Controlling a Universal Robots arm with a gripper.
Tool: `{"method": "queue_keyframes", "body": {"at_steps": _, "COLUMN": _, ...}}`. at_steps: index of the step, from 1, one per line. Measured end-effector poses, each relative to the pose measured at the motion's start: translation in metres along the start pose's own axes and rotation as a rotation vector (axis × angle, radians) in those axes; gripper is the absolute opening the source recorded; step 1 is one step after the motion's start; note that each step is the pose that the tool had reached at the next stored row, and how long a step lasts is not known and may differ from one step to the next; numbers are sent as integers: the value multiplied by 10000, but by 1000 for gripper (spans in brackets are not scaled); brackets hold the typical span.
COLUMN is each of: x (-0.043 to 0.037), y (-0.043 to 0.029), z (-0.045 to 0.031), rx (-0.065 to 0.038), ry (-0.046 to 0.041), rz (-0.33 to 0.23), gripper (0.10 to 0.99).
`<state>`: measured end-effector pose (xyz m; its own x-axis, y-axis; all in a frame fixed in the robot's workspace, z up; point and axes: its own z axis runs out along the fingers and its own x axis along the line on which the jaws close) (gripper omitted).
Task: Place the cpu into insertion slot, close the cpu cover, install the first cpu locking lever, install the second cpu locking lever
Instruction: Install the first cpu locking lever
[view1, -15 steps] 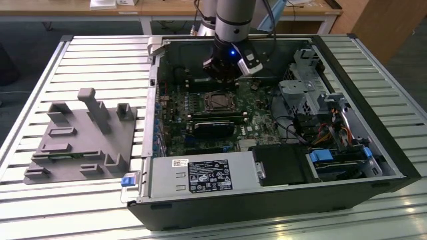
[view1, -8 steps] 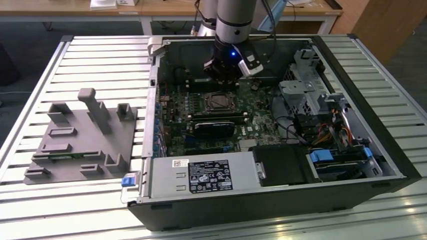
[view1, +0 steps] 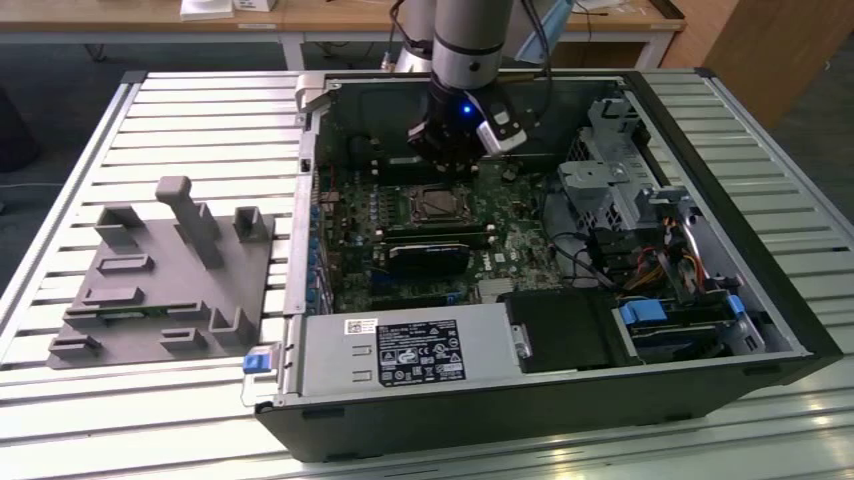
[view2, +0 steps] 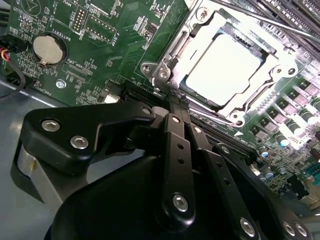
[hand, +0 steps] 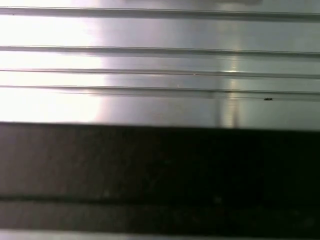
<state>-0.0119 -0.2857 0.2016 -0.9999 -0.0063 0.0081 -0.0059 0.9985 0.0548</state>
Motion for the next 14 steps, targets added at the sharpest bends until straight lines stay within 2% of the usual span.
{"method": "queue_keyframes", "body": {"at_steps": 14, "x": -2, "y": 11, "z": 40, "rx": 309, "ry": 3, "rz": 2, "gripper": 106}}
